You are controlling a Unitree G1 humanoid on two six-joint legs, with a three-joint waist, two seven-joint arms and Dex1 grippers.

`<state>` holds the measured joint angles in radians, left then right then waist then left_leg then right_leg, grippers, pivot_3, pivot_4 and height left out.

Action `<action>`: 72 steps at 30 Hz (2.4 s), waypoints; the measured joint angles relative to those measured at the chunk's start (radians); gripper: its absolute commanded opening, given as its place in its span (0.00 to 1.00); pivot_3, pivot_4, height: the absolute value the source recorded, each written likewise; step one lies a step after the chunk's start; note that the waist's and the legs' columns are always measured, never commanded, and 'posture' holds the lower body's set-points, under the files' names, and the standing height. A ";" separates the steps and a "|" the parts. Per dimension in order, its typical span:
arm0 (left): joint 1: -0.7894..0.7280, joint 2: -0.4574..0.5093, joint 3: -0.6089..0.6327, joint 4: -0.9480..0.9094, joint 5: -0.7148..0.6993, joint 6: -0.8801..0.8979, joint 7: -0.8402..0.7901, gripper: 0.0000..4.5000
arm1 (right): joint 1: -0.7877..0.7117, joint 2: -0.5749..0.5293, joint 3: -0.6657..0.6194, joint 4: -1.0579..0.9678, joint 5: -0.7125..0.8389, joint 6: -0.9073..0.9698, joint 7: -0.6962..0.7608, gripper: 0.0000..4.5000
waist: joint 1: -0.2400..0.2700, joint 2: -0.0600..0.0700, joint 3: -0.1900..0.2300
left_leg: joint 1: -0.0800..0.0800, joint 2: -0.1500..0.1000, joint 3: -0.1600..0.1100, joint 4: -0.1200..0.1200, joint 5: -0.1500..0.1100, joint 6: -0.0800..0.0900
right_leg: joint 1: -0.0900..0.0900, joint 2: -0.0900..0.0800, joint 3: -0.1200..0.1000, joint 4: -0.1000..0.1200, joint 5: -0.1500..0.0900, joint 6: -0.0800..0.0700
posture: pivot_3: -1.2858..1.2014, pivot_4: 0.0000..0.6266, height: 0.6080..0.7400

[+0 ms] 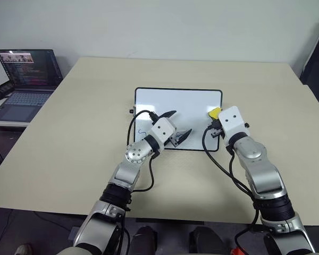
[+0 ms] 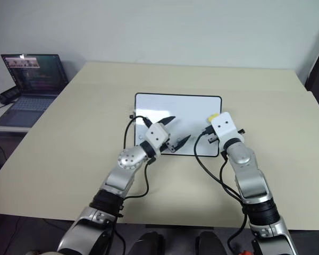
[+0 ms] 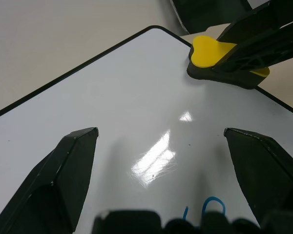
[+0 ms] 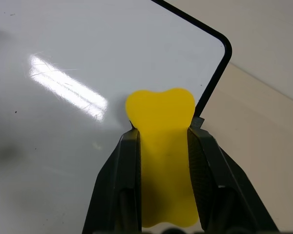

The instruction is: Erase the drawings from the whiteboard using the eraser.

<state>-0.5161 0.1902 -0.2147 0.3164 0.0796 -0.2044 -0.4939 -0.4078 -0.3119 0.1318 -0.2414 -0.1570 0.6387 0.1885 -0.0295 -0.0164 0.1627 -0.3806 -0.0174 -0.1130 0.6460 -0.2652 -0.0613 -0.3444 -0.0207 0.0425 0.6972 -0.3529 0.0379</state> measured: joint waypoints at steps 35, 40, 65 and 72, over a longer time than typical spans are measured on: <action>0.548 0.011 0.074 -0.448 -0.101 0.213 0.068 1.00 | -0.106 0.065 0.144 0.077 0.030 -0.172 0.167 0.22 | -0.002 0.001 0.002 | -0.005 0.003 0.003 -0.003 0.000 0.000 | -0.007 -0.001 0.001 -0.003 0.000 0.000 | 0.52 0.24 1.00; 0.465 0.024 0.088 -0.394 -0.101 0.191 0.071 1.00 | -0.138 0.051 0.242 0.166 -0.071 -0.170 0.161 0.22 | -0.002 0.001 0.002 | -0.005 0.003 0.003 -0.003 0.000 0.000 | -0.007 -0.001 0.001 -0.003 0.000 0.000 | 0.52 0.24 1.00; 0.465 0.031 0.086 -0.480 -0.109 0.265 0.090 1.00 | -0.101 0.041 0.254 0.171 -0.100 -0.177 0.218 0.22 | -0.003 0.001 0.001 | 0.000 0.004 0.002 -0.002 0.000 0.000 | -0.003 0.000 0.001 -0.001 0.002 -0.002 | 0.52 0.24 1.00; 0.454 0.029 0.074 -0.481 -0.109 0.270 0.089 1.00 | -0.141 0.063 0.193 0.228 -0.101 -0.249 0.124 0.22 | -0.002 0.001 0.002 | -0.001 0.004 0.002 -0.002 0.000 0.000 | -0.004 0.000 0.001 -0.001 0.002 -0.002 | 0.52 0.24 1.00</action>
<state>-0.0624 0.2196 -0.1411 -0.1650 -0.0290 0.0652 -0.4052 -0.5493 -0.2488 0.3248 -0.0129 -0.2576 0.3900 0.3121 -0.0316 -0.0159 0.1642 -0.3813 -0.0134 -0.1108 0.6438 -0.2654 -0.0616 -0.3480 -0.0205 0.0436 0.6958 -0.3507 0.0357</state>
